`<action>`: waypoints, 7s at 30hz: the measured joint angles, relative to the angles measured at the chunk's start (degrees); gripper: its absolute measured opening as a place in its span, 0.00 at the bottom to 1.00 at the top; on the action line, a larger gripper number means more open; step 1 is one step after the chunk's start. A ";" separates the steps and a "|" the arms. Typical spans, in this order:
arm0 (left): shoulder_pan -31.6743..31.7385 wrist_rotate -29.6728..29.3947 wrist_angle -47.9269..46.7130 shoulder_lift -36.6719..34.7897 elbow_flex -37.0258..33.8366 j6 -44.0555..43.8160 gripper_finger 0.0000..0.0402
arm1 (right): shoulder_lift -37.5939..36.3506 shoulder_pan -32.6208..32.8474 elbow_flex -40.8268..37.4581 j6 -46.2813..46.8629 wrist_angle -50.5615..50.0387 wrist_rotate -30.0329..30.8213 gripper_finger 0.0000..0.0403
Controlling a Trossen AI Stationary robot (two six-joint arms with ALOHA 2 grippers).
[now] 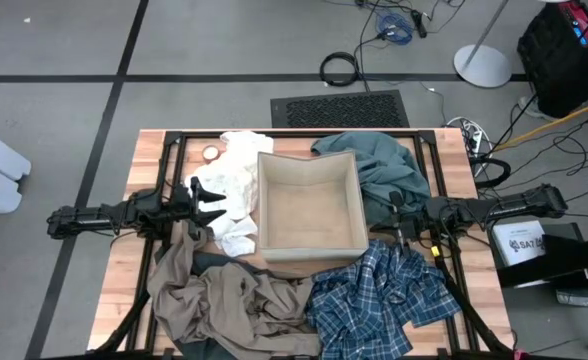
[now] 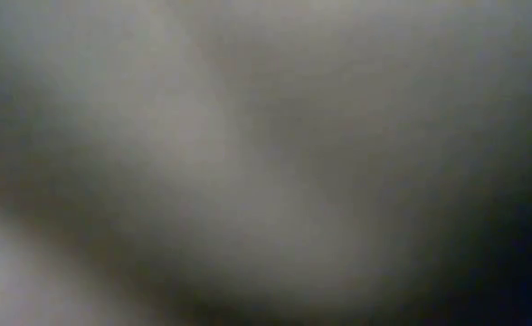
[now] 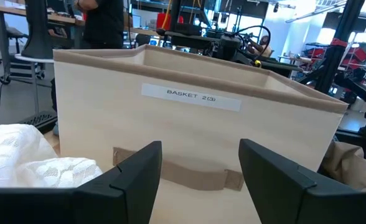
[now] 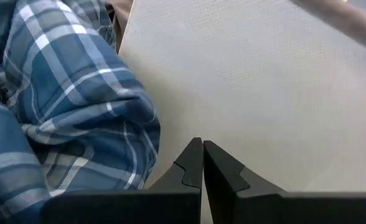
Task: Sort clothes
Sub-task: Put the white sock into the white laundry bin
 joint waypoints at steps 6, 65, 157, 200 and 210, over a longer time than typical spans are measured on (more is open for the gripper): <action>0.00 -0.02 0.01 0.02 0.01 -0.21 0.56 | 0.00 0.00 0.00 3.56 4.48 0.28 0.00; 0.03 -21.77 -42.67 34.04 57.04 9.73 0.56 | 16.82 -3.10 36.50 20.76 2.52 27.23 0.11; -7.27 5.68 -43.11 73.19 40.37 4.64 0.32 | 24.00 -3.80 43.60 21.14 -12.89 26.99 0.45; -5.46 -10.88 -22.57 63.47 67.38 37.30 0.01 | 24.01 -3.80 43.60 19.05 -10.65 27.03 0.45; 0.12 -1.78 -21.93 73.11 67.36 34.04 0.01 | 24.15 -3.80 43.60 19.07 -9.68 27.02 0.45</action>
